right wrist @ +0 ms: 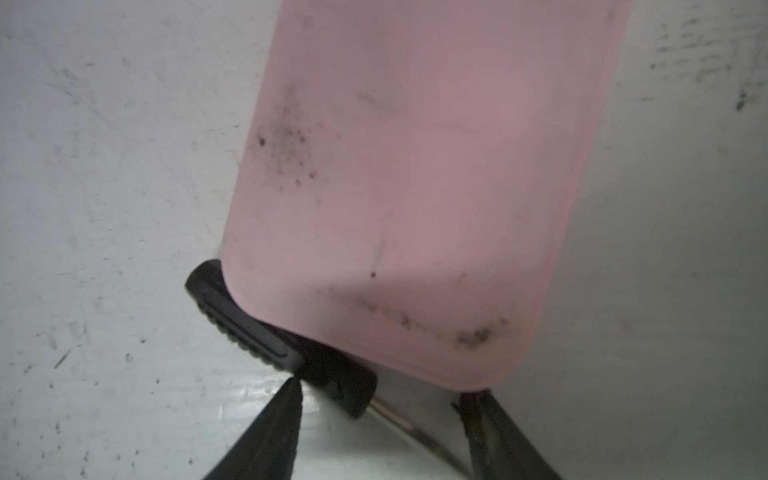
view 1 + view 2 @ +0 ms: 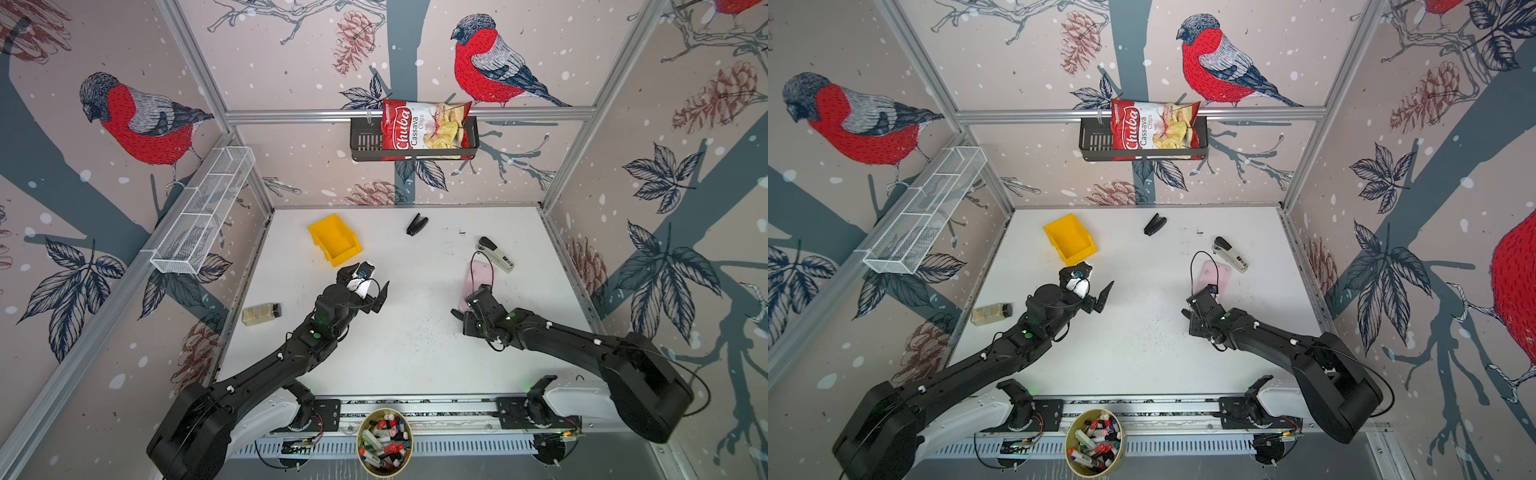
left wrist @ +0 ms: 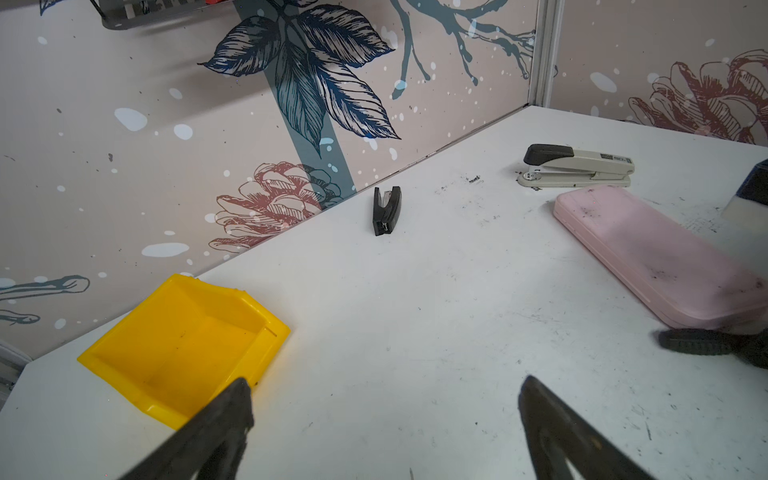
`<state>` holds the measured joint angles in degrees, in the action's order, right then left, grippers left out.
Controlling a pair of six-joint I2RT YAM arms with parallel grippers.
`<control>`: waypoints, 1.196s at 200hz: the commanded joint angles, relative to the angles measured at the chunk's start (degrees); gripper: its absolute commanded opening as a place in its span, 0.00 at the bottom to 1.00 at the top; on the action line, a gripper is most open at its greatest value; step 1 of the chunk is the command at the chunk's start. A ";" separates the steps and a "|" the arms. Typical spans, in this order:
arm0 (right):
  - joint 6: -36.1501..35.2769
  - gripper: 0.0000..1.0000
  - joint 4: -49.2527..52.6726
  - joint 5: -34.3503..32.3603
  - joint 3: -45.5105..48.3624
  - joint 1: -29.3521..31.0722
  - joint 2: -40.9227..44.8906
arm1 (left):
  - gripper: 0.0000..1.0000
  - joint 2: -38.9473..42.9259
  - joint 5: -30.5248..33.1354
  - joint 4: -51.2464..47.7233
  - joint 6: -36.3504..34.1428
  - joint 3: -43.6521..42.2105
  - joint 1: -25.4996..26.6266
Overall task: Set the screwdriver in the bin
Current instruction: 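Close the right gripper on the screwdriver handle and lift it, then carry the screwdriver toward the left gripper while the left gripper moves to meet it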
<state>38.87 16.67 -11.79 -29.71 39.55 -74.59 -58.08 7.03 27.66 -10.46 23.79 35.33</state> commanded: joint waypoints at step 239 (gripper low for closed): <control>-2.46 0.00 9.72 -5.03 -12.65 6.07 -10.27 | 0.98 -2.03 4.14 1.48 0.01 2.37 0.00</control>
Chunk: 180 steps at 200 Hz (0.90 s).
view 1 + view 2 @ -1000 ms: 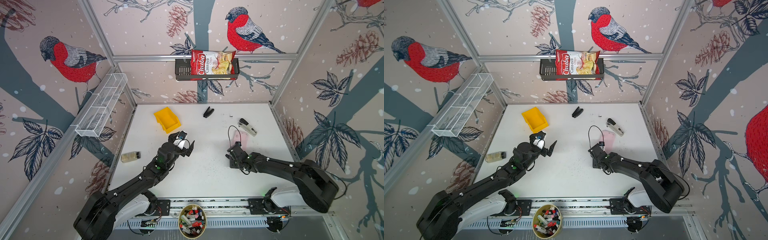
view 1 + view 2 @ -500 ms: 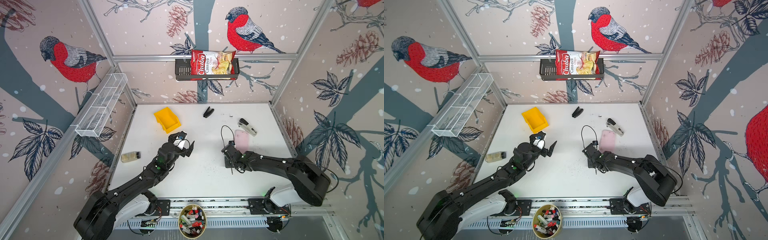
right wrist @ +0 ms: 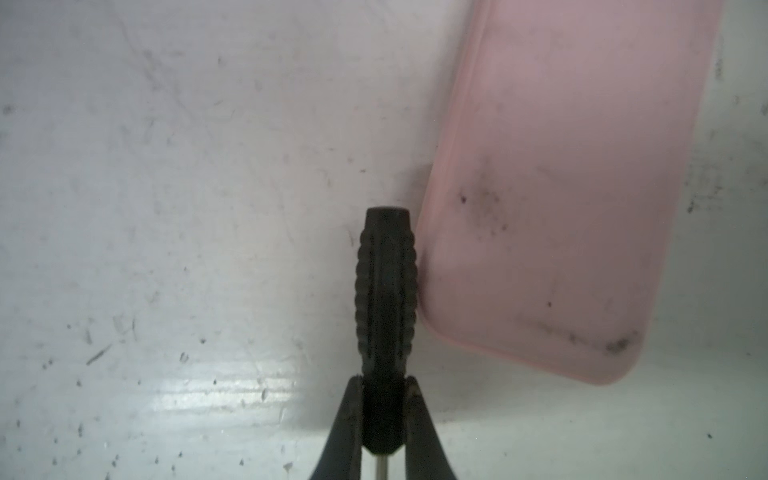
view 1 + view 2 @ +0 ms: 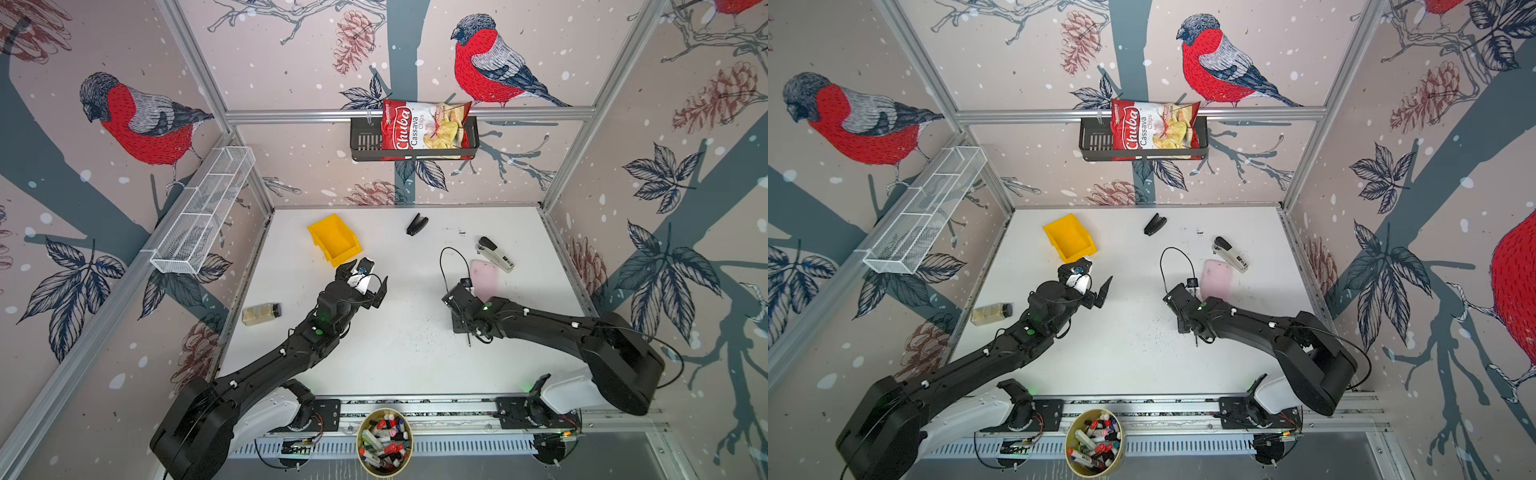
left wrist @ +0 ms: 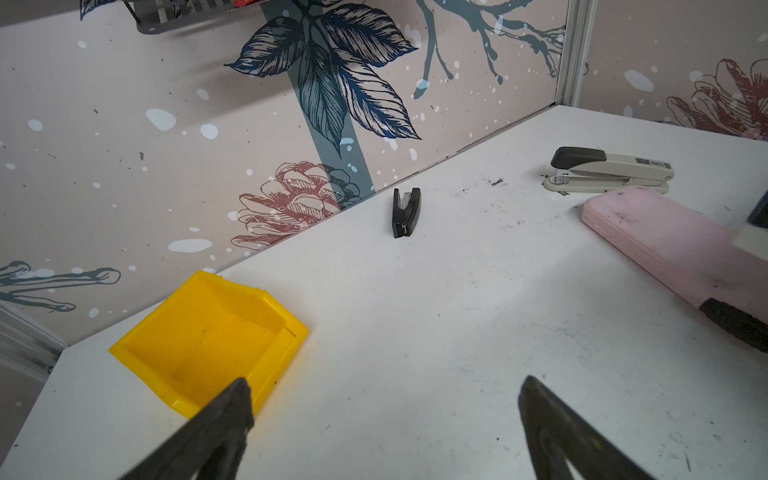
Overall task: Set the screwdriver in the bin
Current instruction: 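Carry the screwdriver toward the left gripper while the left gripper moves to meet it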
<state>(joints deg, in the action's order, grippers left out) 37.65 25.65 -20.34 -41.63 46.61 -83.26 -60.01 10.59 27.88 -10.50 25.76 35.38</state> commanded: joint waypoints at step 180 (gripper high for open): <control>-10.88 0.00 -9.83 -5.59 -6.83 2.45 9.26 | 0.99 -6.89 -6.53 -9.50 10.24 16.59 -0.04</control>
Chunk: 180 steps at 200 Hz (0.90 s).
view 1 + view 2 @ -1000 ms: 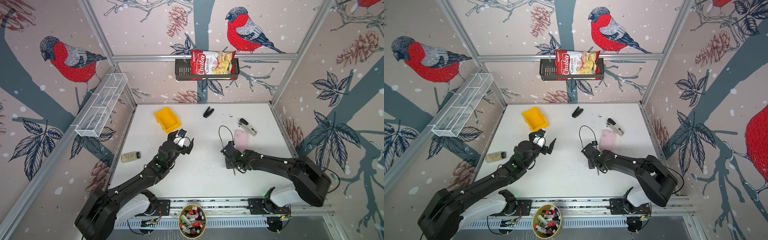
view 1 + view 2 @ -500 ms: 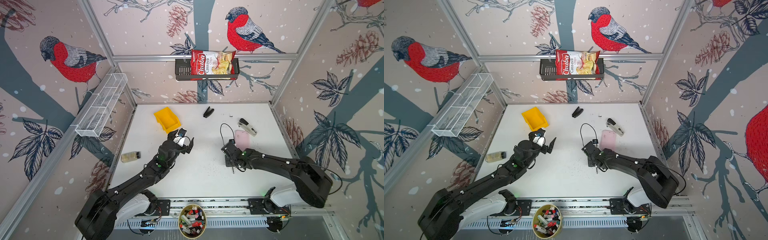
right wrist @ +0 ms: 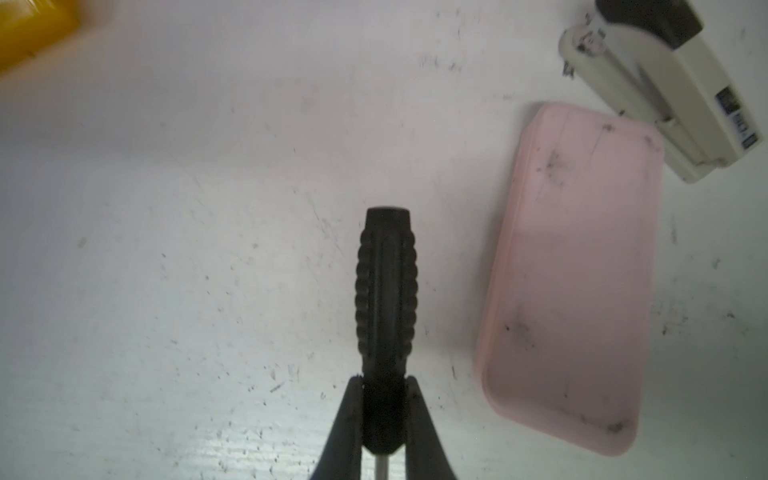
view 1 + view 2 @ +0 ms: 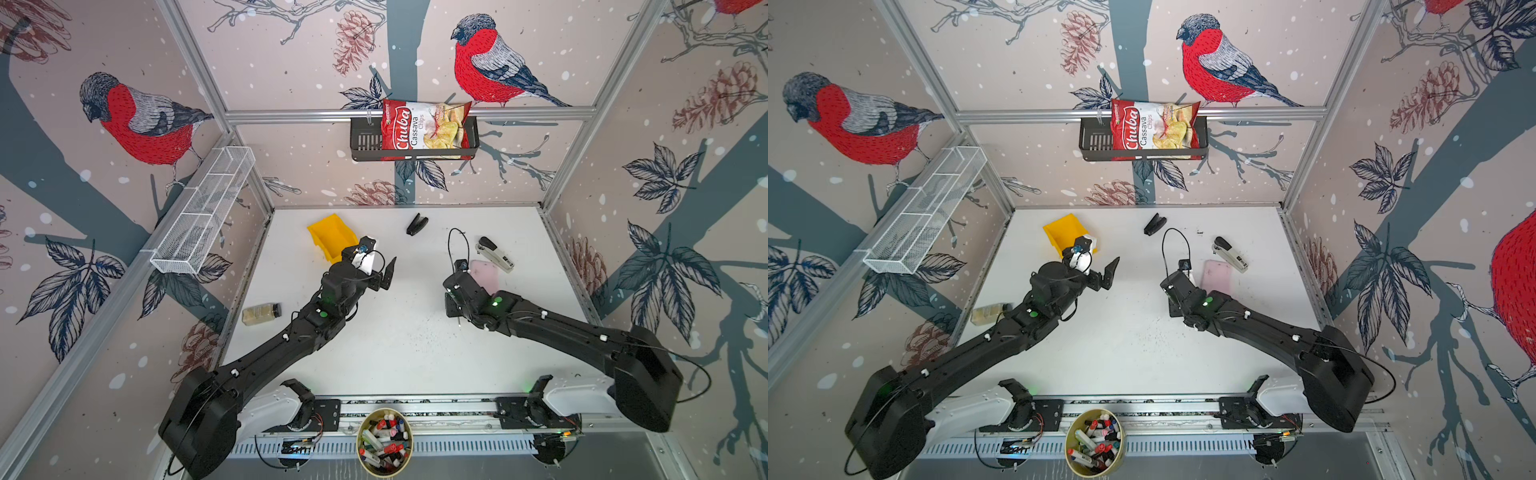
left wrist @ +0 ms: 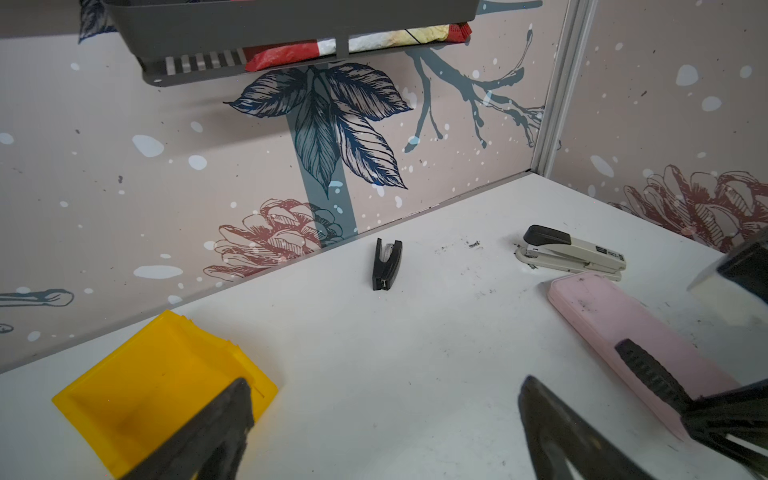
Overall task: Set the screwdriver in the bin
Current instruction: 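Carry the screwdriver toward the left gripper while the left gripper moves to meet it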
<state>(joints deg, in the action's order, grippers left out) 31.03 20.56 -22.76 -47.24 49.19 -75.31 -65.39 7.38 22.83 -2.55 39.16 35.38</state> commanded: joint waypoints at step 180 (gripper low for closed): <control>-24.55 0.00 -7.71 26.41 -20.54 -3.83 -1.18 | 0.98 -7.94 -31.60 -2.15 44.07 15.80 -7.84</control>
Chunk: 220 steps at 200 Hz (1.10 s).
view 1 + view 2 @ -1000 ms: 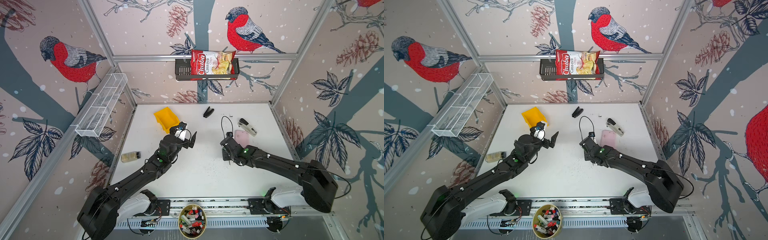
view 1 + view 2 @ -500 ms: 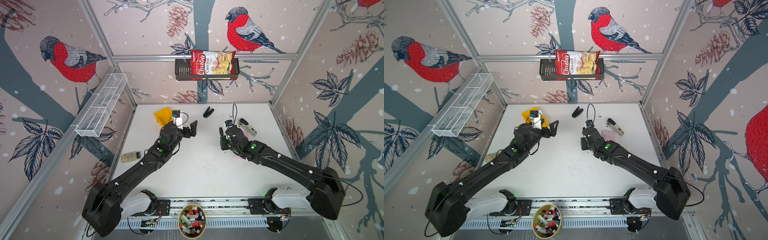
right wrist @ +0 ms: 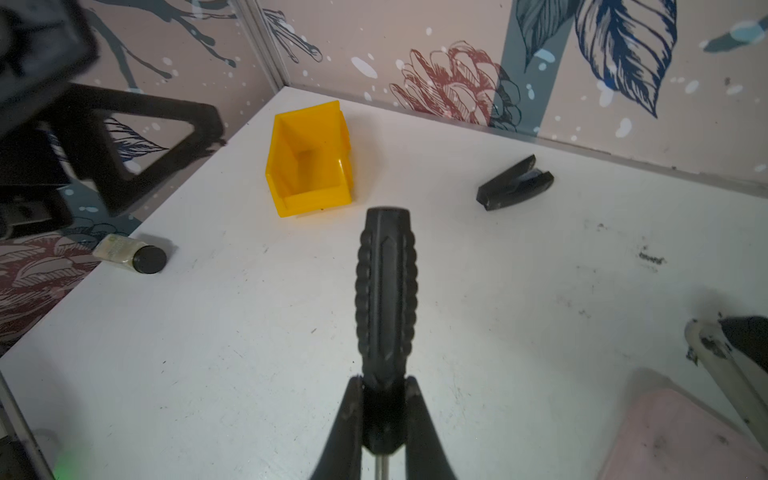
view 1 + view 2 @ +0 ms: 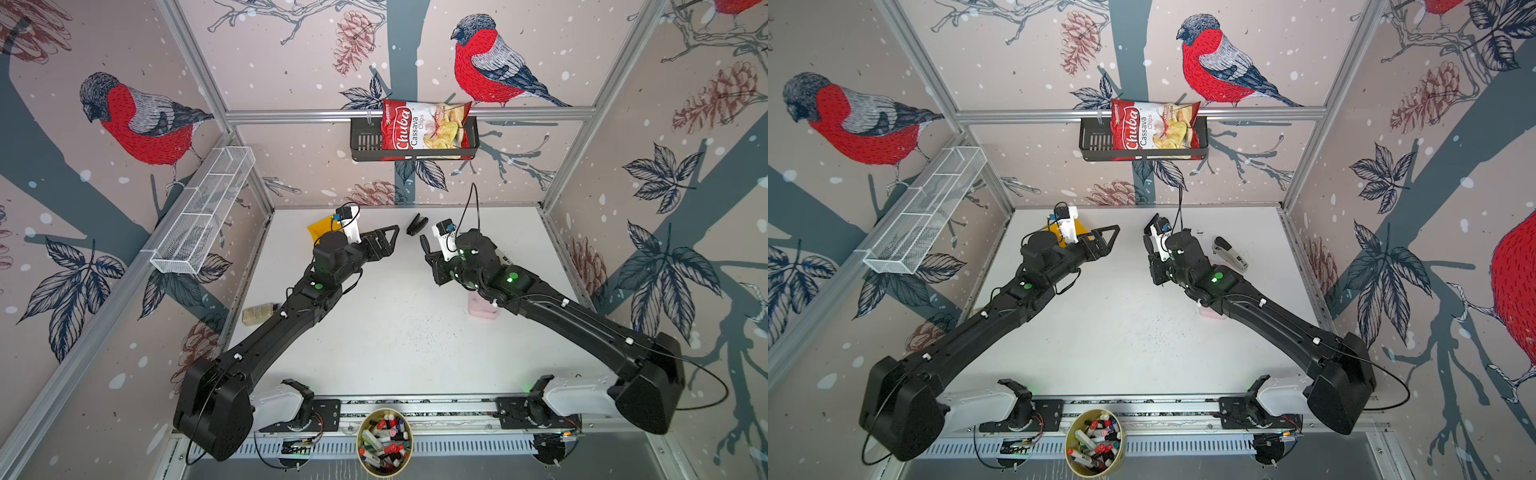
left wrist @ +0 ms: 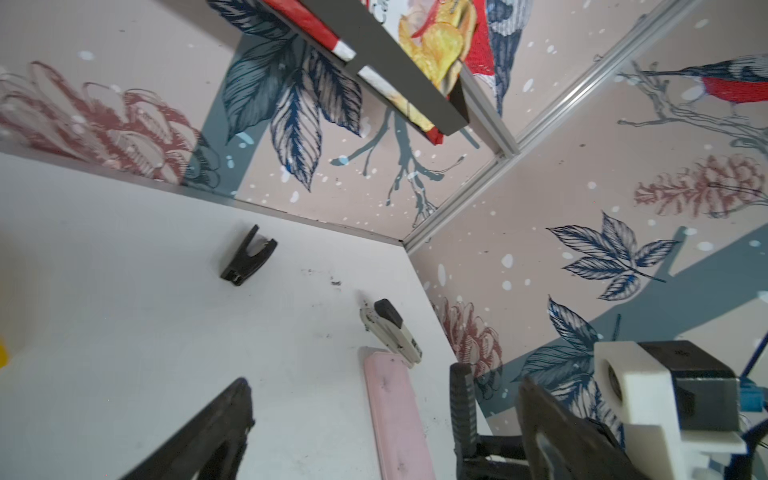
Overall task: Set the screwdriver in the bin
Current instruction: 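Carry the screwdriver toward the left gripper while the left gripper moves to meet it, then grasp the screwdriver handle with the left gripper and open the right gripper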
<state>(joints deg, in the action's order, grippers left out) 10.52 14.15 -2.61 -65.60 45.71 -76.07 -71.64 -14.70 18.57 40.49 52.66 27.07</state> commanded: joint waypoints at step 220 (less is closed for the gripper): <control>-6.92 0.00 -10.82 16.06 0.75 -3.68 0.93 | 0.37 -6.59 -11.68 3.88 8.18 4.20 4.85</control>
<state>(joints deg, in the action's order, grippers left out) 3.16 6.07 12.47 -64.60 42.22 -75.09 -78.63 -26.94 22.83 49.06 56.49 32.03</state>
